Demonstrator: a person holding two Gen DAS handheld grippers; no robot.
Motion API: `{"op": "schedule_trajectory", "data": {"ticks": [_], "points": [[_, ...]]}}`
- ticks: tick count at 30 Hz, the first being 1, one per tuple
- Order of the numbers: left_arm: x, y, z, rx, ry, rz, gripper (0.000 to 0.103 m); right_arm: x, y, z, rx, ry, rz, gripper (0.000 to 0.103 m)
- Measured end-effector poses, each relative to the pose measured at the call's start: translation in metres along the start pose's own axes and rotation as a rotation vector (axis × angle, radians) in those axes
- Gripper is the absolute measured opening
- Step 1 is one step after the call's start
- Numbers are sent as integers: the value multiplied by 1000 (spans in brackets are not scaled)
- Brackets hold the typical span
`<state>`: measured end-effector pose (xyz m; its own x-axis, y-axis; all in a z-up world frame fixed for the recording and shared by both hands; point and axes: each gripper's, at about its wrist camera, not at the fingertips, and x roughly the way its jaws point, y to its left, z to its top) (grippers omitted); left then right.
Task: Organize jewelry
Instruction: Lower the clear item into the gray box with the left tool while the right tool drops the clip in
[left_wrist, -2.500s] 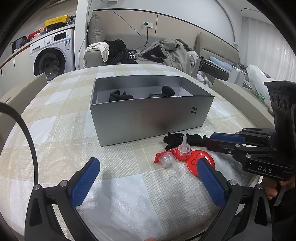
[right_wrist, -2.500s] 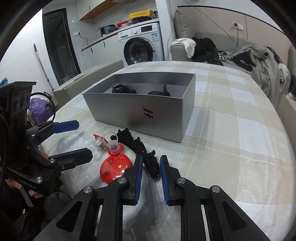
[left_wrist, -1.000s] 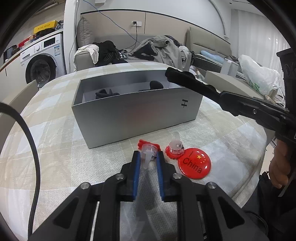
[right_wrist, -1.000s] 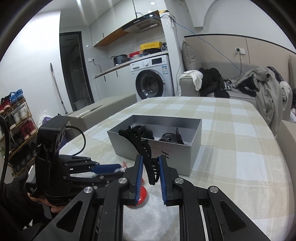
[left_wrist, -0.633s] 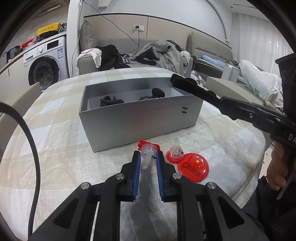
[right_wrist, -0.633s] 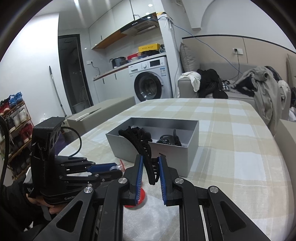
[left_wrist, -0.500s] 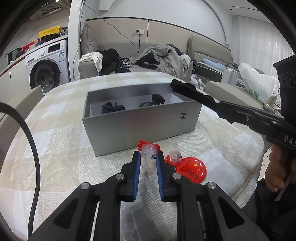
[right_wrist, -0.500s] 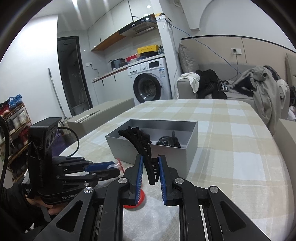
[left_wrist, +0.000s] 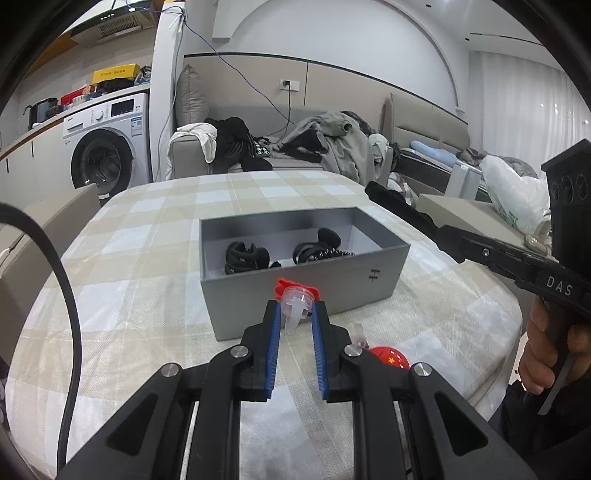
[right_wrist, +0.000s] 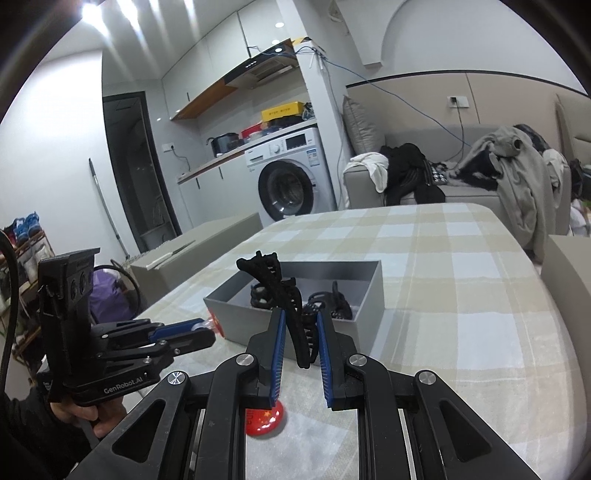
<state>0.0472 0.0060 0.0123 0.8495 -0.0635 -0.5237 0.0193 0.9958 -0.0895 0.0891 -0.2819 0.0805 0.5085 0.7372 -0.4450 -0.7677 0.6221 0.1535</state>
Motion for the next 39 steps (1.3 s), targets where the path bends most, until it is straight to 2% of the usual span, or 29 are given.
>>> {"op": "schedule_trajectory", "data": {"ticks": [7, 17, 39], "points": [[2, 7, 12, -25, -30, 11, 12, 7, -16, 9, 63, 0, 7, 16], [15, 14, 28, -60, -55, 16, 12, 31, -30, 21, 166, 35, 63, 16], [38, 17, 32, -61, -10, 35, 12, 60, -33, 24, 180, 73, 42, 16]]}}
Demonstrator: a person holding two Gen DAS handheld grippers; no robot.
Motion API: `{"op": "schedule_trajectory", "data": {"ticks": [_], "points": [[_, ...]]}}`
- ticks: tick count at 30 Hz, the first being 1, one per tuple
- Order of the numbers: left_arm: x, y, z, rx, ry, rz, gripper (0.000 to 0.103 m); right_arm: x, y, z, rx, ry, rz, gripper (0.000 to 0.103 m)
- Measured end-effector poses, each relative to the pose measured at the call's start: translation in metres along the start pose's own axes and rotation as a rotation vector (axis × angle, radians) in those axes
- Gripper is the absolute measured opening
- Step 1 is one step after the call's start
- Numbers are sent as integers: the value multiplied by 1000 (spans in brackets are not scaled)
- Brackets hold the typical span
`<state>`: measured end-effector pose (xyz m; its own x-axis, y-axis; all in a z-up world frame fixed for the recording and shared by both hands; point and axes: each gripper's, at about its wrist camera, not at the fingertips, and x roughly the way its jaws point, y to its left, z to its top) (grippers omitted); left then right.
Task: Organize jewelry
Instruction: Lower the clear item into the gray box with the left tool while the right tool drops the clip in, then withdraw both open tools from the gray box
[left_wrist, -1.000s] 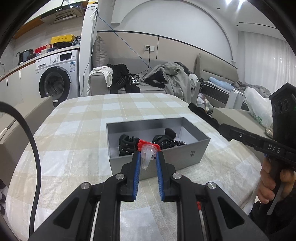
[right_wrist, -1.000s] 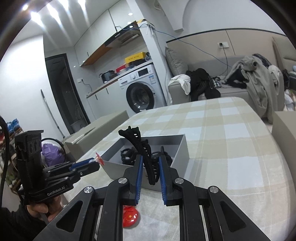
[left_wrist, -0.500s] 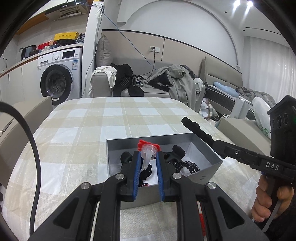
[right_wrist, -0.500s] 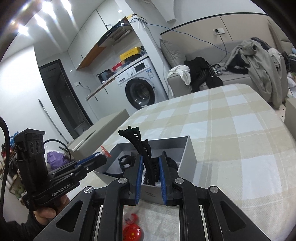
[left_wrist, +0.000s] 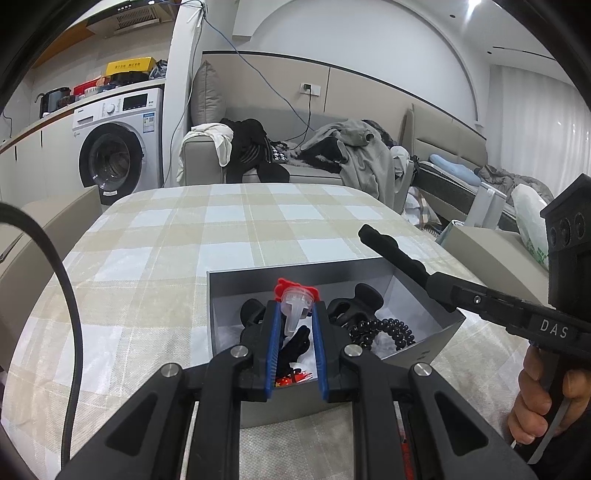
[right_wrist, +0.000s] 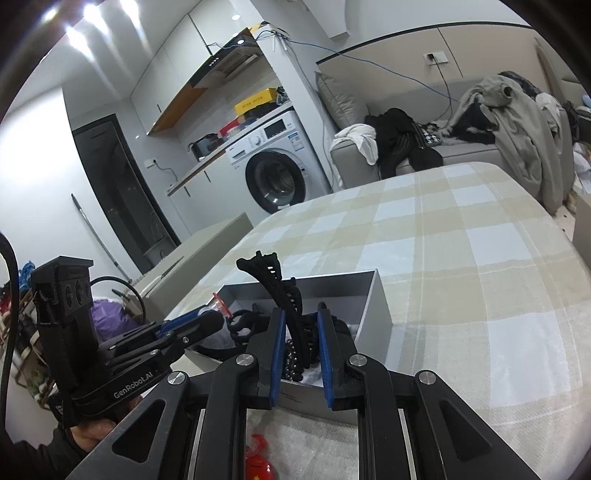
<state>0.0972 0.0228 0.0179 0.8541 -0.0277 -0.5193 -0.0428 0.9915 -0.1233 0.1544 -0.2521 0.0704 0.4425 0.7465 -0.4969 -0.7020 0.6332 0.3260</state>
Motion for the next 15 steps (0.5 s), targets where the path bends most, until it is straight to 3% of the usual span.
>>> {"op": "schedule_trajectory", "data": {"ticks": [7, 13, 15], "points": [[4, 1, -1, -7, 16, -1, 12, 2, 0, 0, 1, 5, -6, 17], [5, 5, -2, -28, 35, -6, 12, -1, 1, 0, -21, 10, -35, 23], [3, 5, -1, -32, 39, -13, 16, -5, 2, 0, -32, 0, -41, 29]]}}
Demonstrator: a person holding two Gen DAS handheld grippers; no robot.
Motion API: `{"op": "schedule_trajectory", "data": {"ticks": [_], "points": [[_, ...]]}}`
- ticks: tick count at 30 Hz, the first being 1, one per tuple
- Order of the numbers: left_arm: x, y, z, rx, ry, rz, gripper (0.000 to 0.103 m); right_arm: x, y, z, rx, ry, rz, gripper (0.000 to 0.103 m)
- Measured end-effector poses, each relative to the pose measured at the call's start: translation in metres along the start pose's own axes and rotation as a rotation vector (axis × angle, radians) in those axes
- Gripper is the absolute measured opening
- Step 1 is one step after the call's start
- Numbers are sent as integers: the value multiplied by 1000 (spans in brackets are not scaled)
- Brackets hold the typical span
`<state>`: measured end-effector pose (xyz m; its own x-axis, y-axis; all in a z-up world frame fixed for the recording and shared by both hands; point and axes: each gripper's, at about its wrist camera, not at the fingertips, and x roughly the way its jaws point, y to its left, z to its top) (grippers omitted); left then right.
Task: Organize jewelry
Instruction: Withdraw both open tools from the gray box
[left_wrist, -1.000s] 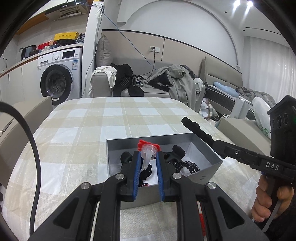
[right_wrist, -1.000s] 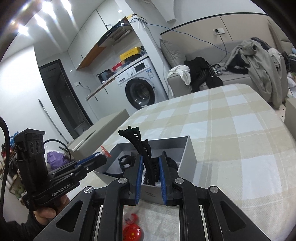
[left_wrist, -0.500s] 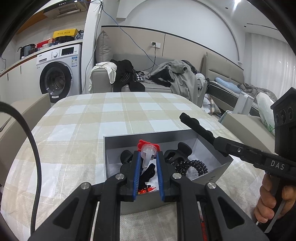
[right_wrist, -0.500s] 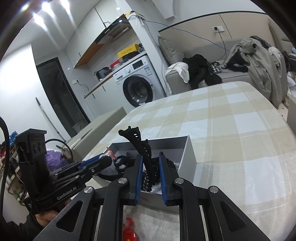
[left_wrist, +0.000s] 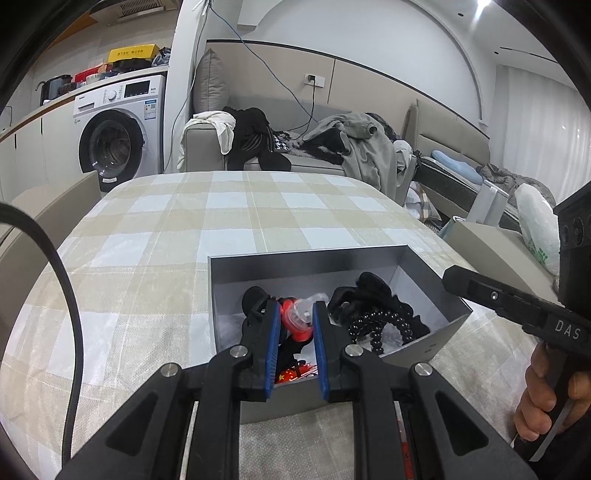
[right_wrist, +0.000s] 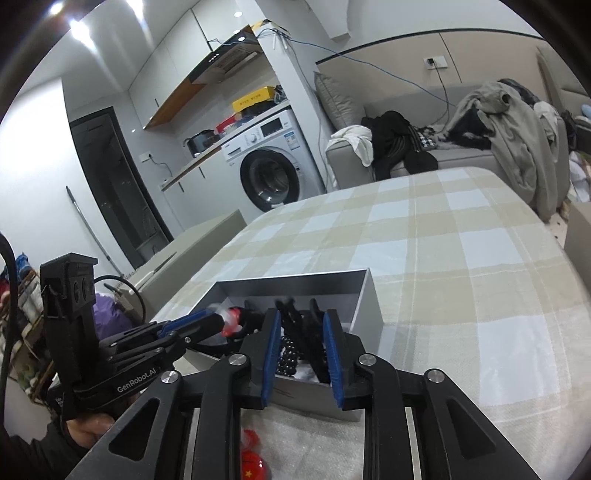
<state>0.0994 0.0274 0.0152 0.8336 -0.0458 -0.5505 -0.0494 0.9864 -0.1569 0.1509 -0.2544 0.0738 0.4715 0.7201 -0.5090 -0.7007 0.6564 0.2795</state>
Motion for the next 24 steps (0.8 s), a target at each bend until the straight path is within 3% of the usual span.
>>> {"op": "schedule_trajectory", "data": {"ticks": [1, 3, 5, 9, 11, 13, 14, 24], "points": [[-1, 0, 0, -2, 0, -2, 19, -3, 0, 0, -4, -4, -2, 36], [-6, -1, 0, -12, -4, -1, 39, -9, 0, -4, -10, -10, -7, 46], [-11, -1, -2, -22, -3, 0, 55, -13, 0, -8, -18, -5, -23, 63], [-26, -9, -5, 0, -26, -4, 84, -26, 5, -17, -51, -25, -46, 87], [-31, -11, -7, 13, -44, 4, 88, -31, 9, -18, -60, -31, -43, 102], [-34, -10, -10, 12, -47, -1, 93, -34, 10, -20, -60, -40, -36, 103], [-36, -9, -11, 5, -44, -4, 101, -35, 12, -22, -63, -40, -37, 103], [-41, -4, -24, -9, -65, 22, 102, -31, 19, -36, -106, 8, -81, 103]]}}
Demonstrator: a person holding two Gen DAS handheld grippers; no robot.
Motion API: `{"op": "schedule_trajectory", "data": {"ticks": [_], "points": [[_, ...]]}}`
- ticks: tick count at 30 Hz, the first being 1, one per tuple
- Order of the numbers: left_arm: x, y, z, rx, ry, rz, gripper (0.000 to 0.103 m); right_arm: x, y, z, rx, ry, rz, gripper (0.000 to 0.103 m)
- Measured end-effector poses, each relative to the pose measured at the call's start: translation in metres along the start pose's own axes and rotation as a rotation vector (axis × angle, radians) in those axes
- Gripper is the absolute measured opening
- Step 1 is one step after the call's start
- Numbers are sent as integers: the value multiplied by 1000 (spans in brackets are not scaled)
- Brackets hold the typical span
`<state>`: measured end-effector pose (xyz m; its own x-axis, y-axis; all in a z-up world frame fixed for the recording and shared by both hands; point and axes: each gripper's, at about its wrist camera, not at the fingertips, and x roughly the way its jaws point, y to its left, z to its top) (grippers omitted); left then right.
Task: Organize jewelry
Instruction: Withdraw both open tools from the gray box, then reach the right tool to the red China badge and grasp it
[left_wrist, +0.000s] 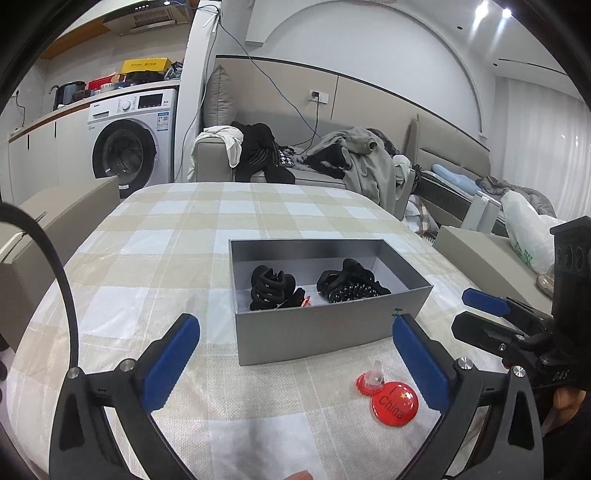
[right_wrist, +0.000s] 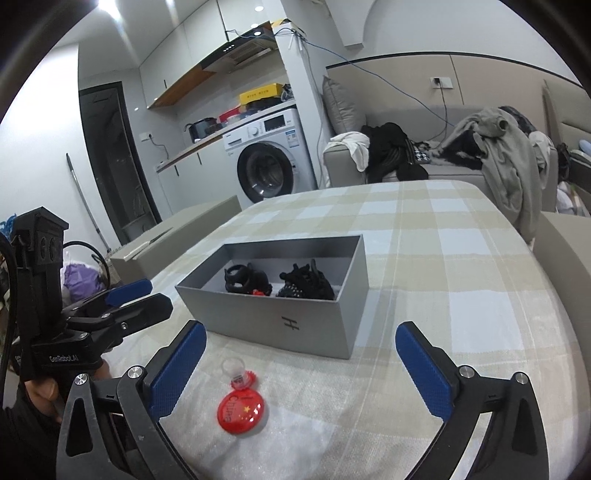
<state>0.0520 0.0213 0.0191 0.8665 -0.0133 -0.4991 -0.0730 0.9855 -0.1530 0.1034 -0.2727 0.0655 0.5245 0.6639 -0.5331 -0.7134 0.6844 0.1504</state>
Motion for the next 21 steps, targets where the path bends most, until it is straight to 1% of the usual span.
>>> {"op": "schedule_trajectory", "data": {"ticks": [4, 8, 13, 18, 21], "points": [[0, -3, -6, 24, 4, 12, 102, 3, 0, -6, 15, 44, 6, 103], [0, -3, -11, 30, 19, 3, 102, 5, 2, -13, 3, 86, -6, 103], [-2, -6, -19, 58, 27, 15, 102, 10, 7, -21, -14, 127, 4, 103], [-2, -3, -24, 54, 41, 14, 102, 17, 15, -28, -59, 162, -6, 103], [0, -2, -26, 44, 55, 10, 102, 21, 19, -31, -78, 193, 6, 103]]}}
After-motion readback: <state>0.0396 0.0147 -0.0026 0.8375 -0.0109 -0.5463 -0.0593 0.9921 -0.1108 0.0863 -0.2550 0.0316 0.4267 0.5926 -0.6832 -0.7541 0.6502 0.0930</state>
